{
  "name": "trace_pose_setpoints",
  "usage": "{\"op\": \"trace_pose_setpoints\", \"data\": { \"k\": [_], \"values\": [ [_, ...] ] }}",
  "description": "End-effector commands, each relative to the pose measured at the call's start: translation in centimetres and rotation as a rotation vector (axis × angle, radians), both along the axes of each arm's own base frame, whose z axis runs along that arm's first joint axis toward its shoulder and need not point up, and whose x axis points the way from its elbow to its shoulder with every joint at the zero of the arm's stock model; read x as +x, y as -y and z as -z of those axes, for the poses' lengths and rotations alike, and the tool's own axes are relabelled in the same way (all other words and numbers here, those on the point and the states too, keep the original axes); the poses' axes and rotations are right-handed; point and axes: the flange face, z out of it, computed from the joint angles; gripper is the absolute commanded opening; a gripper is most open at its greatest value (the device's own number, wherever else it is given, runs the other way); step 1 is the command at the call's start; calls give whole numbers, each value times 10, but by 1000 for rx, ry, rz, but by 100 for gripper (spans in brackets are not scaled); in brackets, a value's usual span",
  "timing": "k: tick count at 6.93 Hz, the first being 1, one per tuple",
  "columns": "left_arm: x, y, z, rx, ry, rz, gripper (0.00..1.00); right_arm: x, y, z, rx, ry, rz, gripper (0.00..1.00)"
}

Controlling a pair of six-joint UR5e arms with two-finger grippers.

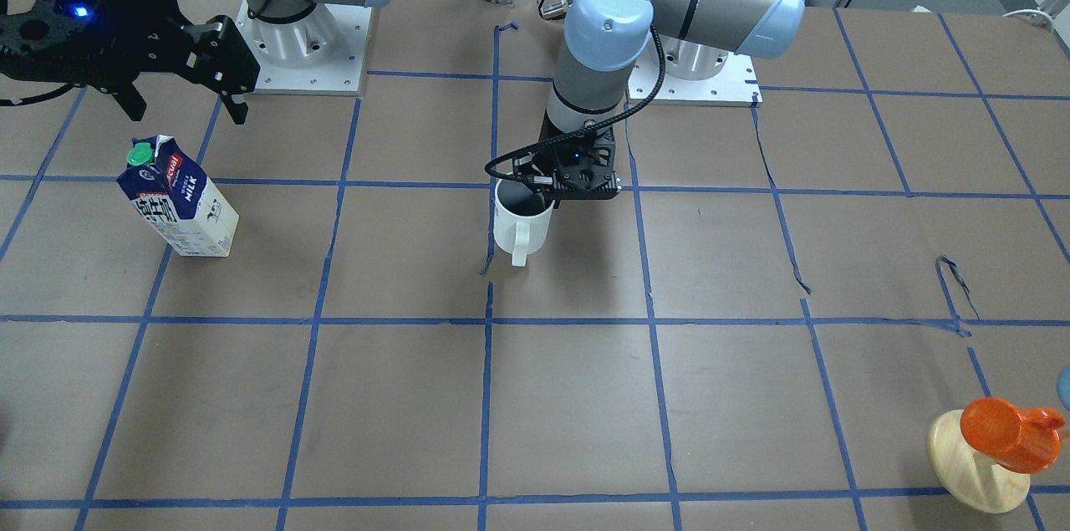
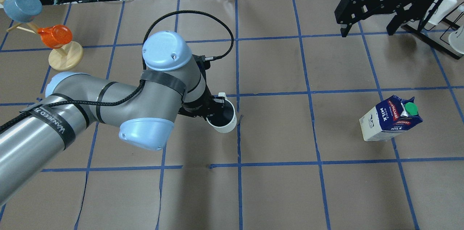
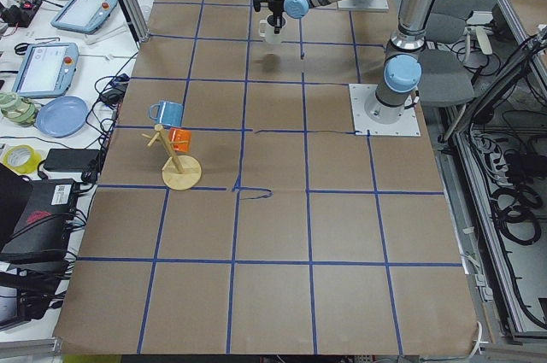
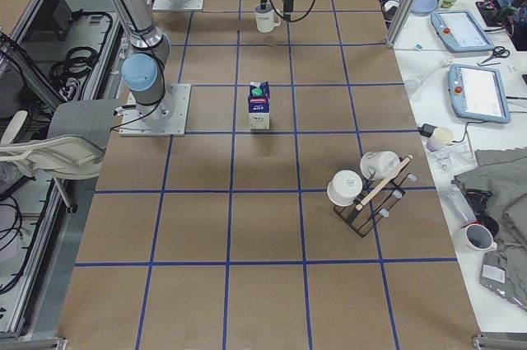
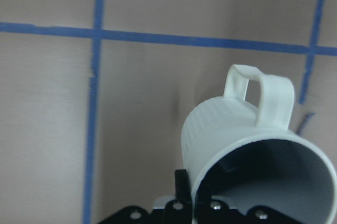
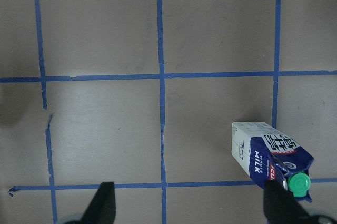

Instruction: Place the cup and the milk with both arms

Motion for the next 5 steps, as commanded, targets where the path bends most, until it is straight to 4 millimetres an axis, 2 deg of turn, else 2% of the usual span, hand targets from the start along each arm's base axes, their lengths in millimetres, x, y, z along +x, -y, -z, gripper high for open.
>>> {"op": "trace_pose_setpoints", "data": {
  "k": [1,2,4,5],
  "values": [
    [-23,-26,18,20,12,6,4,0,0,1,2,-1,0,100],
    [-21,-30,30,20,20,6,4,0,0,1,2,-1,0,100],
    [-22,-29,34,23,20,3,7,-2,1,5,12,1,1,100],
    [-23,-31,37,33,22,-13,29,-2,1,6,15,0,-2,100]
  ]
}}
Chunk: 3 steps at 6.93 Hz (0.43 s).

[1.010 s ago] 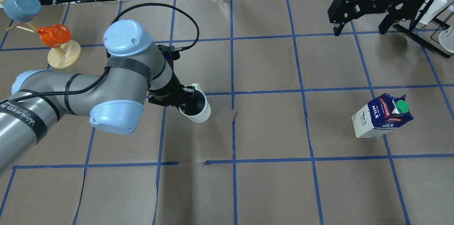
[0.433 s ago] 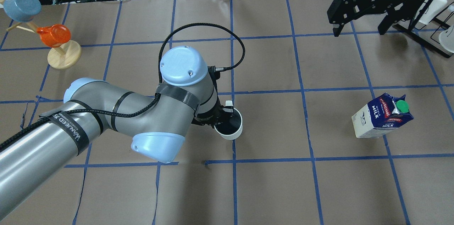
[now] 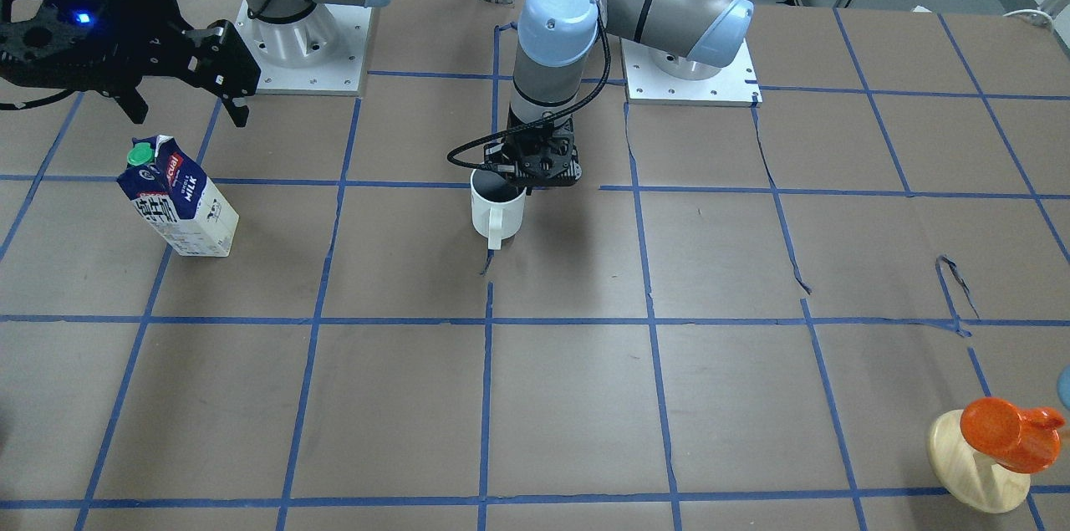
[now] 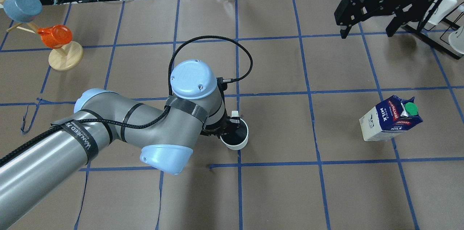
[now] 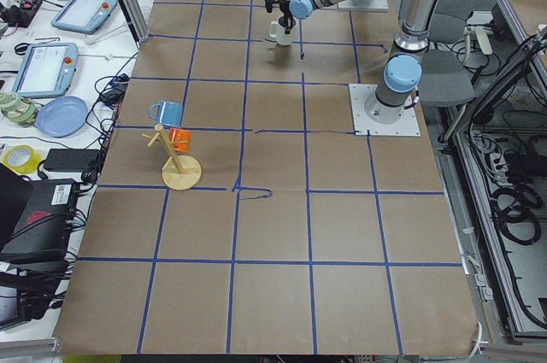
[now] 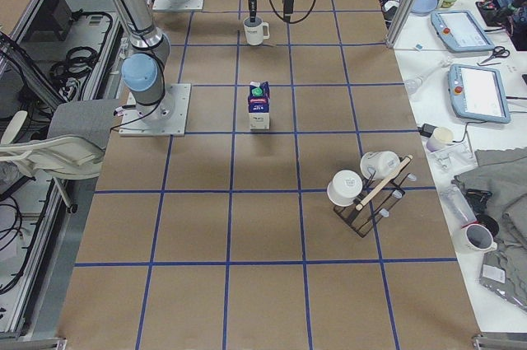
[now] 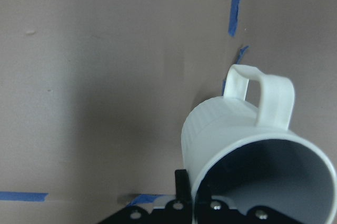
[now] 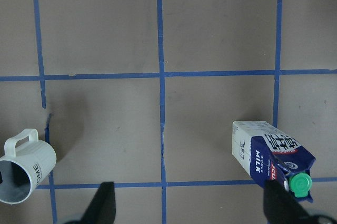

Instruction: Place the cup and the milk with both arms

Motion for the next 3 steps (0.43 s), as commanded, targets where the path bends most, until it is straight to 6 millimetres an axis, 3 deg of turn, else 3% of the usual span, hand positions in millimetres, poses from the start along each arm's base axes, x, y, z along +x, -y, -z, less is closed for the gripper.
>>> {"op": "trace_pose_setpoints", "data": {
  "k": [1,2,3],
  "values": [
    [-1,-1,2,6,-2,-28,52,-6,2,6,15,-3,-6,100],
    [-2,1,-2,-7,-6,-32,65,-13,4,8,21,-10,-46,100],
    [-1,12,-36,-77,-29,-24,75,-33,5,16,38,-9,-42,100]
  ]
}}
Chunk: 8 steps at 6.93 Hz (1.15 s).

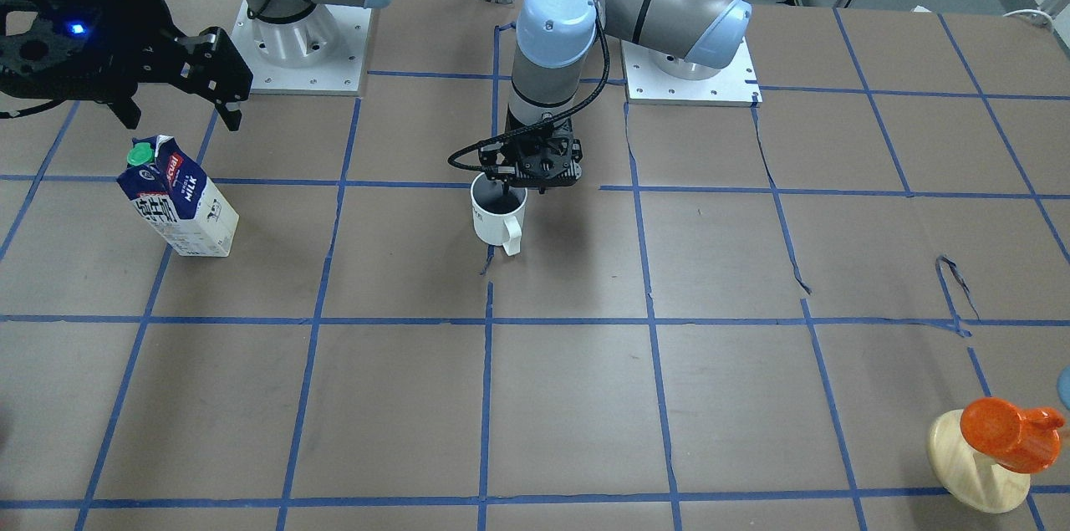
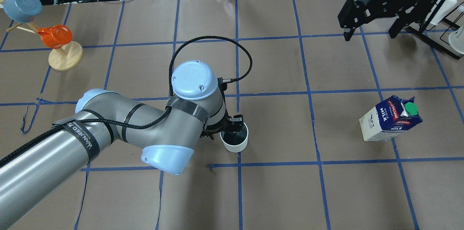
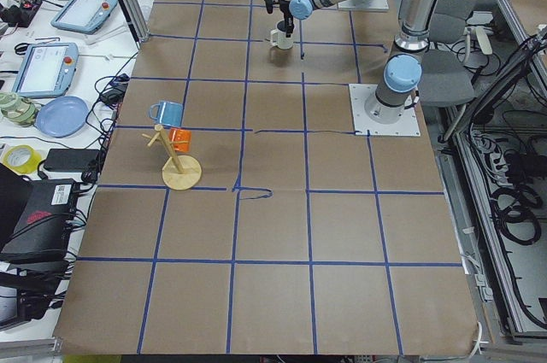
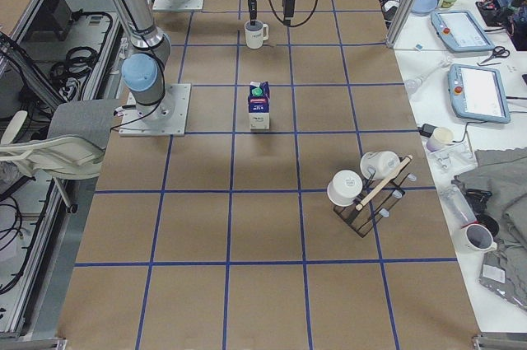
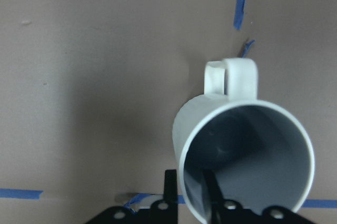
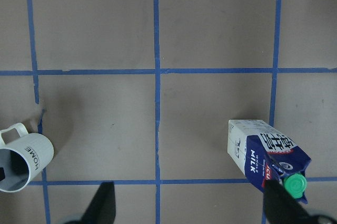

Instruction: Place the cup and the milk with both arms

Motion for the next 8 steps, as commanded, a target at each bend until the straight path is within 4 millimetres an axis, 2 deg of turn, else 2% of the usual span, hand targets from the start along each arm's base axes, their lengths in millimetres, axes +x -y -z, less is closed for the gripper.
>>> {"op": "trace_pose_setpoints", "data": {
  "k": [1,2,3,4,5,6,7,8],
  "values": [
    [8,25,-59,-123,-4,-7,82,-42,-1,21,43,2,-16,100],
    [39,45,-83,-151,19,15,88,-76,-3,42,88,10,12,100],
    [94,66,-99,-161,42,123,92,-103,-8,62,126,25,41,100],
    [160,82,-113,-141,68,156,92,-119,-12,80,155,39,52,100],
    [218,92,-149,-152,89,234,92,-133,-20,102,195,60,40,100],
    [254,100,-190,-103,74,175,92,-147,-28,128,223,77,67,100],
    [258,104,-230,-106,81,158,92,-153,-34,149,237,84,77,100],
    [248,110,-254,-171,61,134,92,-151,-39,167,249,87,79,100]
  ]
}}
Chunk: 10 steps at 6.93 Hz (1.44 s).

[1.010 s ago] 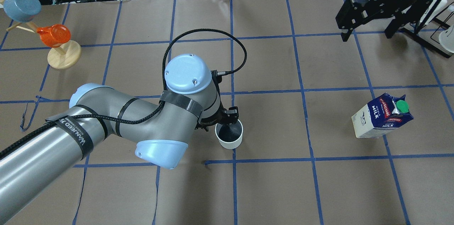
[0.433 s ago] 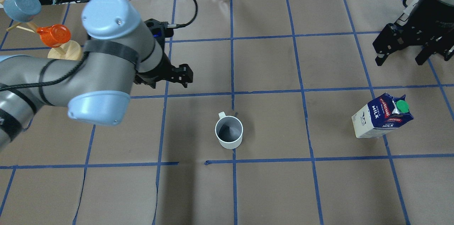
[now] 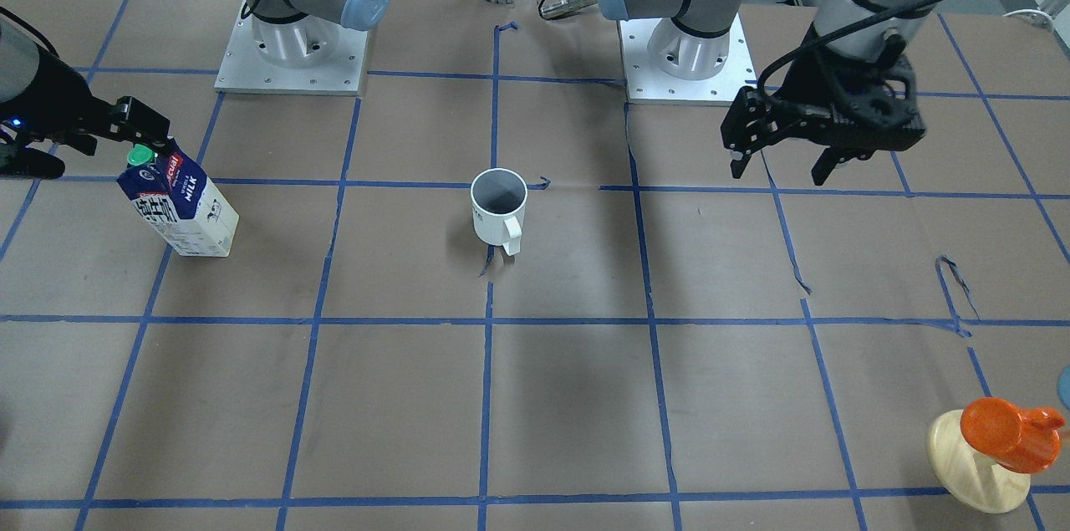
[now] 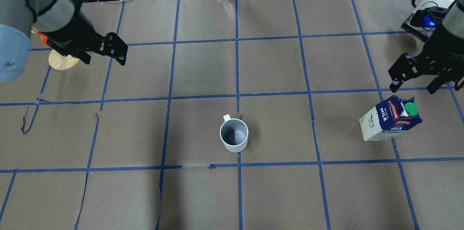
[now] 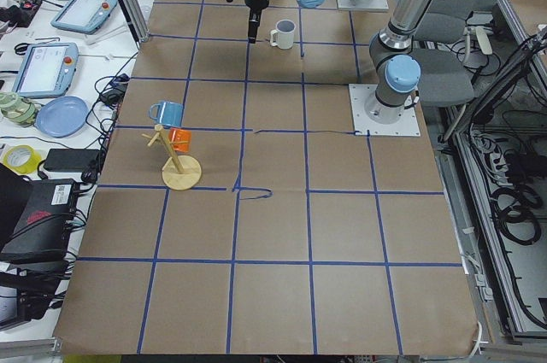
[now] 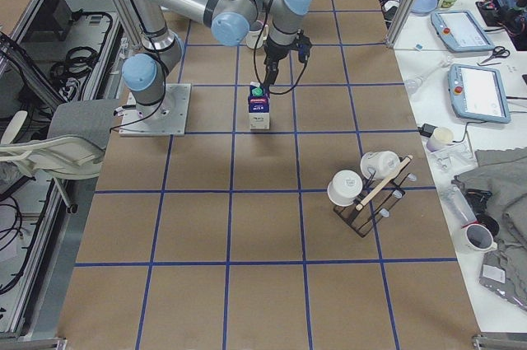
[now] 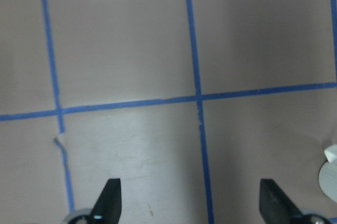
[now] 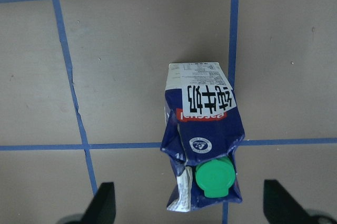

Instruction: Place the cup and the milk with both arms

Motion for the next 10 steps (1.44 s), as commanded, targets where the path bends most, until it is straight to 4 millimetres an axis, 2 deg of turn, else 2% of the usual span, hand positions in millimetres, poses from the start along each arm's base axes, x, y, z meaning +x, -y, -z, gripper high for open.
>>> {"op": "trace_pose_setpoints", "data": {
  "k": [1,3,4,5,8,10],
  "values": [
    [-15,11,-41,-87,-22,-44,92,0,-14,45,38,17,7,99],
    [-26,12,-36,-73,-3,-54,92,2,-22,73,15,-8,-3,95],
    [-33,9,-33,-61,1,-42,92,2,-21,73,5,-11,-15,82],
    [-30,7,-32,-36,45,-49,91,1,-20,71,1,-13,-14,59],
    [-31,8,-32,-35,35,-77,91,-5,-17,63,2,-63,-28,44],
    [-32,8,-31,-33,33,-82,91,-7,-14,54,-11,-73,-28,44]
  ]
}}
